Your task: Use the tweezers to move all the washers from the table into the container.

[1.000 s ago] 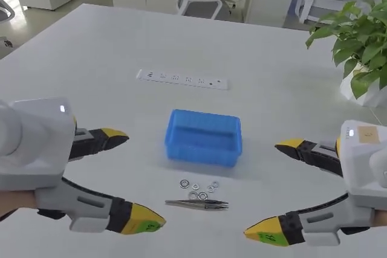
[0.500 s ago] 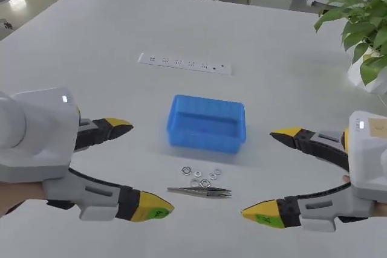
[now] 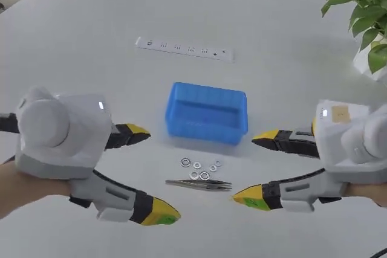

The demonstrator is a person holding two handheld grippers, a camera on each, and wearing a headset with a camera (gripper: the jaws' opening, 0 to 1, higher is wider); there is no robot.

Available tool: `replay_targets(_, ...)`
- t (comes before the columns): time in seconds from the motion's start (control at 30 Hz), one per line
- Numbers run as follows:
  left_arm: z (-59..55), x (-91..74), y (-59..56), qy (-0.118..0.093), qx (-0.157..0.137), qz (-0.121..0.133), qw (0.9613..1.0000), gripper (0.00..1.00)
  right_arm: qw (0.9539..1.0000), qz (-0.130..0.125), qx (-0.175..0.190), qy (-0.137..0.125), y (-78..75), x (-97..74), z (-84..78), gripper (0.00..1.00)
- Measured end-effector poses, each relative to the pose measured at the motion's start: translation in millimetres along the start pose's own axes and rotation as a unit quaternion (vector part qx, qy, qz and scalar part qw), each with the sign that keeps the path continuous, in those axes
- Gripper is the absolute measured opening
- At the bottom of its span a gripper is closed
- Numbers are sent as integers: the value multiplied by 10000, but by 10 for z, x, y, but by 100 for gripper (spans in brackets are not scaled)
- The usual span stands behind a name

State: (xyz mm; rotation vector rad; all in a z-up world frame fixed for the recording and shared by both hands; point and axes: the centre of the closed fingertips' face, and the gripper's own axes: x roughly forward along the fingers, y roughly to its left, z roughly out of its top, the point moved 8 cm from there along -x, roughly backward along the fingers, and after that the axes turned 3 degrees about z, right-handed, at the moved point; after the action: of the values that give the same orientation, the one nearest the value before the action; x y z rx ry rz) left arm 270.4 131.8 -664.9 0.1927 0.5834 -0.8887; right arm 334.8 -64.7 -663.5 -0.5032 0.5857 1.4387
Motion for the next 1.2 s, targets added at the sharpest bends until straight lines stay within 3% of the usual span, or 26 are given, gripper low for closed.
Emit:
replay_targets(0.1,-67,90,34,218,94,-5,9997,77,9999,117,-29,82,11,132,-13,59)
replay_targets(0.17,-104,142,34,351,319,-75,9988,74,9997,178,-74,146,13,231,-29,57)
replay_targets(0.27,-167,229,26,366,-95,-324,9988,78,9995,267,-55,176,9,336,-49,56)
replay_targets(0.37,-224,297,87,496,269,-233,9981,70,9986,401,-76,333,15,456,-90,49)
replay_targets(0.47,-283,391,117,664,276,-252,9971,64,9975,503,-94,484,16,565,-134,44)
replay_targets(0.57,-294,479,103,677,120,-348,9970,63,9960,664,15,603,11,667,-185,43)
replay_targets(0.6,-301,509,105,721,203,-362,9965,62,9952,676,-56,703,9,700,-204,42)
replay_targets(0.73,-347,585,156,885,283,-423,9948,55,9926,698,-227,970,-35,785,-262,38)
replay_targets(0.83,-391,616,189,999,437,-439,9931,53,9925,731,-208,956,-61,817,-254,37)
replay_targets(0.9,-404,645,213,938,451,-465,9935,50,9928,704,-241,944,-78,845,-242,34)
replay_targets(0.97,-423,676,238,956,468,-445,9933,46,9918,642,-357,1045,-107,872,-259,30)
replay_targets(1.07,-448,710,276,1065,731,-412,9908,42,9890,663,-406,1255,-117,899,-305,26)
replay_targets(1.2,-438,732,277,1171,808,-542,9883,37,9888,681,-448,1249,-111,897,-296,23)
